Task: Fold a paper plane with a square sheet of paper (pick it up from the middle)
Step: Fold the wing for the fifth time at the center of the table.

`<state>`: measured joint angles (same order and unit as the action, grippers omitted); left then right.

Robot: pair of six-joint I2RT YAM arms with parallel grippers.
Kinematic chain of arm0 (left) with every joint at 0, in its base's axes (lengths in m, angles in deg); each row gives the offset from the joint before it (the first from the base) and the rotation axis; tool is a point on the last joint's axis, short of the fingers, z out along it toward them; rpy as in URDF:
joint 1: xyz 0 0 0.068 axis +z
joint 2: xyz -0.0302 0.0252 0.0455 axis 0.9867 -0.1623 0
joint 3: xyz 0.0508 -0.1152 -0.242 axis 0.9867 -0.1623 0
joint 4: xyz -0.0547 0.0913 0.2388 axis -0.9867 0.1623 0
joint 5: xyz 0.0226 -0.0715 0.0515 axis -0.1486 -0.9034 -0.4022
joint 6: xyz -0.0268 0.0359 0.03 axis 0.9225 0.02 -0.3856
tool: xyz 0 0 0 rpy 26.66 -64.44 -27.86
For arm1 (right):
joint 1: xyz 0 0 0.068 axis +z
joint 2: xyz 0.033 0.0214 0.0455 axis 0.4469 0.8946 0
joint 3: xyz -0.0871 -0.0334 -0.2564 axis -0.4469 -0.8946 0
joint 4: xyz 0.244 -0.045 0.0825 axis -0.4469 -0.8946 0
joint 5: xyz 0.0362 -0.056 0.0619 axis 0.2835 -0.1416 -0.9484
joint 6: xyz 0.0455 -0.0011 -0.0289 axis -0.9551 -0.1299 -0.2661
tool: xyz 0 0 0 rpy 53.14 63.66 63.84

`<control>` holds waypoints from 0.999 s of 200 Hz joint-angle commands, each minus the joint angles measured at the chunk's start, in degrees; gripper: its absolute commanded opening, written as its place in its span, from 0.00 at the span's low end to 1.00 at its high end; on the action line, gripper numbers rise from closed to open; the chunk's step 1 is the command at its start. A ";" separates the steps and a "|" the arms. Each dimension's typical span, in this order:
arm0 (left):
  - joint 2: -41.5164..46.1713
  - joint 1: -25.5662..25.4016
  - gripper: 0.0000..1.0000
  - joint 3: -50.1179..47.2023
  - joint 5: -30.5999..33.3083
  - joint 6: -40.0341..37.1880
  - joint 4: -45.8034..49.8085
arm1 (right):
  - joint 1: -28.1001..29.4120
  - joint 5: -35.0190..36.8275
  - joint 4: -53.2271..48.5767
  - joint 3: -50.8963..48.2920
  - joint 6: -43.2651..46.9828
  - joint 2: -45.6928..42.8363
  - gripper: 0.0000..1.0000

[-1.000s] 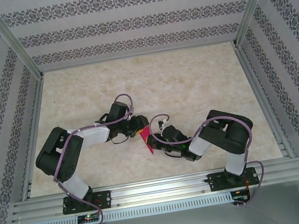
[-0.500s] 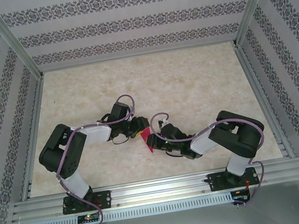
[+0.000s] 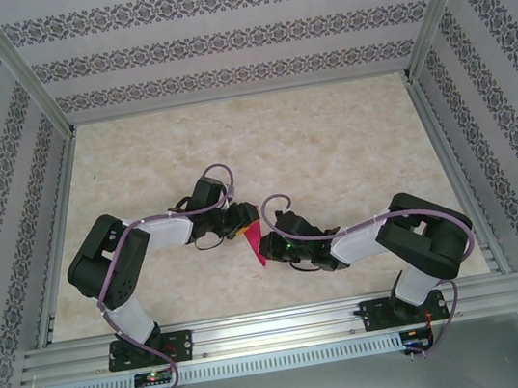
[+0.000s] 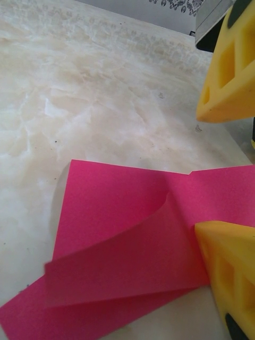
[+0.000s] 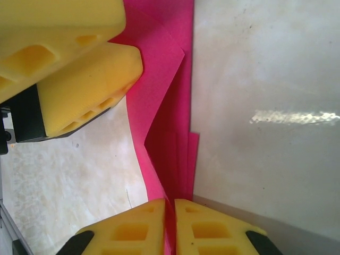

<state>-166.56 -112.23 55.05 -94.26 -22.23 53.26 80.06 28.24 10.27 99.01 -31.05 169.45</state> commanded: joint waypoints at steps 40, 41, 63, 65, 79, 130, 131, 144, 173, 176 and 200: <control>-0.37 -0.16 0.53 1.93 0.07 -1.83 2.37 | 1.15 -3.23 -4.33 0.32 0.81 -0.79 0.12; -0.37 -0.16 0.53 1.94 0.03 -1.79 2.38 | 1.11 -3.25 -4.34 0.33 0.80 -0.88 0.12; -0.19 -0.17 0.53 1.78 -0.19 -1.66 2.39 | 1.11 -2.90 -4.50 0.42 0.80 -3.06 0.16; -0.12 -0.20 0.53 1.73 -0.19 -1.66 2.35 | 1.12 -2.85 -4.52 0.42 0.84 -3.25 0.16; -0.01 -0.25 0.53 1.53 -0.12 -1.60 2.48 | 1.10 -2.45 -5.11 0.79 1.43 -4.68 0.17; -0.02 -0.56 0.53 1.16 -0.23 -1.39 2.24 | 1.24 -3.21 -8.01 2.79 3.19 -4.31 0.17; -0.02 -0.54 0.53 1.16 -0.25 -1.39 2.27 | 1.24 -3.24 -8.11 2.79 3.18 -4.22 0.17; 0.08 -0.53 0.53 1.08 -0.10 -1.39 2.37 | 1.26 -3.27 -7.87 2.97 3.00 -3.57 0.15; 0.07 -0.62 0.53 1.07 -0.10 -1.22 2.41 | 1.65 -4.71 -7.35 3.83 3.43 -1.65 0.10; 0.10 -0.60 0.53 1.11 -0.10 -1.22 2.49 | 1.75 -4.83 -7.26 3.93 3.49 -1.35 0.10; -0.01 -0.70 0.53 0.98 -0.02 -1.13 2.59 | 2.11 -5.22 -7.50 4.20 2.99 0.39 0.08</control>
<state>-166.56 -112.34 55.71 -94.41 -22.27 54.57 81.33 24.31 3.10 101.94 -28.47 167.92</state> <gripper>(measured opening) 0.529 0.087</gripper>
